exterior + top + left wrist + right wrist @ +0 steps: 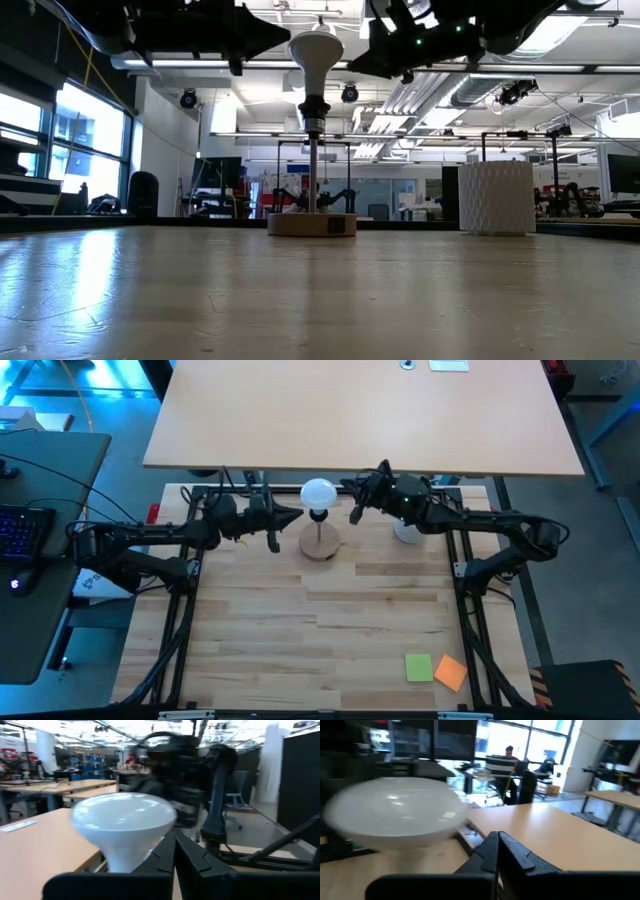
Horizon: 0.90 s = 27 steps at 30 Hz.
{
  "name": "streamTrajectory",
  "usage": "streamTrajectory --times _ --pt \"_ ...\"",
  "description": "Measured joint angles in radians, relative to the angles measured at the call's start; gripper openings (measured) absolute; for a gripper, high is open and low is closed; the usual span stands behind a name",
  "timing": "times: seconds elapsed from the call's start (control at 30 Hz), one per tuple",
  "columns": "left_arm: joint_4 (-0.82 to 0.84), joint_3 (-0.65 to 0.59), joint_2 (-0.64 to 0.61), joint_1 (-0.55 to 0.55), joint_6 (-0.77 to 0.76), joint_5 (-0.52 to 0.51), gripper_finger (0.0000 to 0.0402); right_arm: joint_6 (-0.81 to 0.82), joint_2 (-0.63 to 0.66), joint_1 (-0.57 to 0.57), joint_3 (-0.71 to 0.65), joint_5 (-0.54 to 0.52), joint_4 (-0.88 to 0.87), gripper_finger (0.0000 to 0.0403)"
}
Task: Screw lightbulb
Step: Remove the white lightbulb from the desk lamp
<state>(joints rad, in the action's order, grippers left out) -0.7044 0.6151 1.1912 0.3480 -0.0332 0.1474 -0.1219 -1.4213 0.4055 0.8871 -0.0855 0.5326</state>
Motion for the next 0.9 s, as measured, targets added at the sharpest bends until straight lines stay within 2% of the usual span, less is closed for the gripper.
streamTrajectory --times 0.13,0.2,0.3,0.4,0.47,0.57,0.7,0.83,0.9 --pt "0.018 0.000 -0.002 -0.016 -0.008 -0.023 0.0000 0.005 0.025 0.028 0.000 -0.023 -0.047 0.0000" --pt "0.063 0.000 -0.013 -0.010 -0.005 -0.066 0.0000 -0.002 0.051 0.033 0.000 -0.017 -0.081 0.0000" --pt "0.142 0.000 -0.040 0.017 0.015 -0.163 0.0000 -0.034 0.091 0.020 0.000 0.070 -0.149 0.0000" --pt "0.143 0.000 -0.047 0.067 0.020 -0.193 0.0000 -0.034 0.116 -0.008 0.000 0.173 -0.180 0.0000" --pt "0.090 0.000 -0.035 0.107 0.019 -0.163 0.0000 -0.034 0.118 -0.035 0.000 0.192 -0.172 0.0000" --pt "-0.030 0.000 0.011 0.155 -0.007 -0.047 0.0000 -0.028 0.110 -0.071 0.000 0.192 -0.124 0.0000" --pt "-0.177 0.000 0.074 0.162 -0.058 0.100 0.0000 0.011 0.073 -0.075 0.000 0.179 -0.075 0.0000" --pt "-0.188 0.000 0.088 0.132 -0.081 0.125 0.0000 0.013 0.039 -0.056 0.000 0.077 -0.046 0.0000" --pt "-0.186 0.000 0.089 0.105 -0.086 0.132 0.0000 0.013 0.022 -0.039 0.001 0.058 -0.035 0.0000"
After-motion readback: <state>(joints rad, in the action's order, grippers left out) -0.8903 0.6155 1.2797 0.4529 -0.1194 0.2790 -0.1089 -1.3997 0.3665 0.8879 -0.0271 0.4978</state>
